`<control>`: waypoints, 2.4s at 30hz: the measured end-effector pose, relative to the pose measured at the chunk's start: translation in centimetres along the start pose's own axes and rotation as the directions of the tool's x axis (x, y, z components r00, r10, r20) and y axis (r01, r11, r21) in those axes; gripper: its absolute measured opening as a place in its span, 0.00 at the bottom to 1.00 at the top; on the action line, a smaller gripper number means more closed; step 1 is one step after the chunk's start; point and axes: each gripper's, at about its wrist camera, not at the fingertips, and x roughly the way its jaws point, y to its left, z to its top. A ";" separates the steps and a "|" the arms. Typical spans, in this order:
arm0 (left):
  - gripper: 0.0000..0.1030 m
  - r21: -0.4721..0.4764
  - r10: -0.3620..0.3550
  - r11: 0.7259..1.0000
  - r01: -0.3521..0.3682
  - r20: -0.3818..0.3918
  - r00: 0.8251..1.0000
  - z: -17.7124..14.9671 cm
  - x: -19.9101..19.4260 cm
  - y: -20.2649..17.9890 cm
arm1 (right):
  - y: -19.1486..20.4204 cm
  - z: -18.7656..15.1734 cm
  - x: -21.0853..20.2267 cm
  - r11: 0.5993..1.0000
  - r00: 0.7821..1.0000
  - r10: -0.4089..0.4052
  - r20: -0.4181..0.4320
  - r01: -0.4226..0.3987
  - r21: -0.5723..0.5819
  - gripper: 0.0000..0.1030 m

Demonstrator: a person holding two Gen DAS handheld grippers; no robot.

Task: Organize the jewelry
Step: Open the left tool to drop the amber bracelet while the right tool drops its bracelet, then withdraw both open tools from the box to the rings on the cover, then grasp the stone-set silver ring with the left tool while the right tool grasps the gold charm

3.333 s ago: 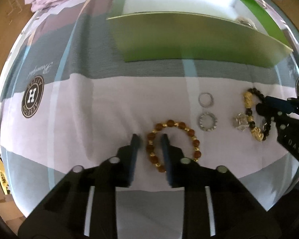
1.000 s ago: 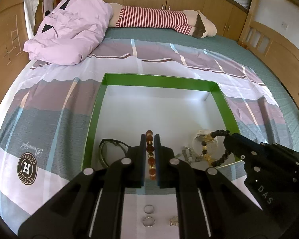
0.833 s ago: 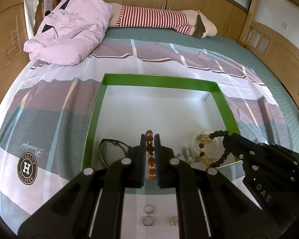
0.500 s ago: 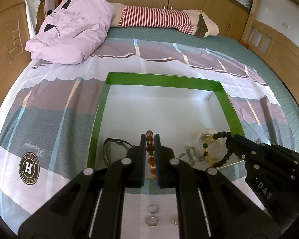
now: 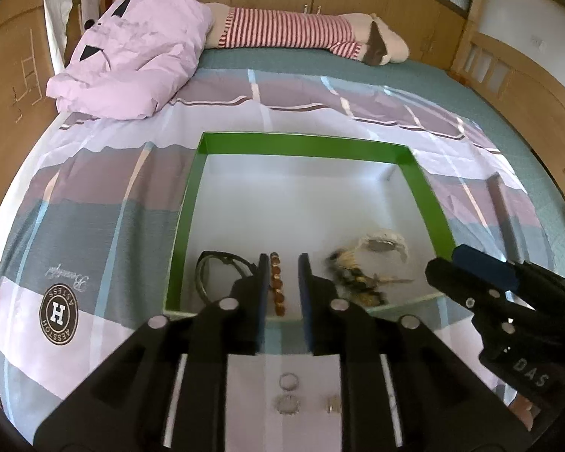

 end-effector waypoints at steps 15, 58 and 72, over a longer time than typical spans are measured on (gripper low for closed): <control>0.28 -0.029 0.098 0.993 -0.111 -0.292 0.951 -7.5 1.9 4.0 | 2.6 -7.9 4.1 0.989 0.922 0.079 -0.380 -0.119 -0.084 0.23; 0.22 0.002 -0.002 1.000 0.004 -0.425 0.905 -9.7 6.3 0.3 | 2.3 -7.6 7.8 0.994 0.889 -0.072 -0.452 0.025 -0.110 0.28; 0.20 0.025 0.007 1.000 0.004 -0.410 0.912 -10.1 5.7 -0.5 | 2.0 -7.6 7.1 0.991 0.898 -0.088 -0.432 0.037 -0.126 0.20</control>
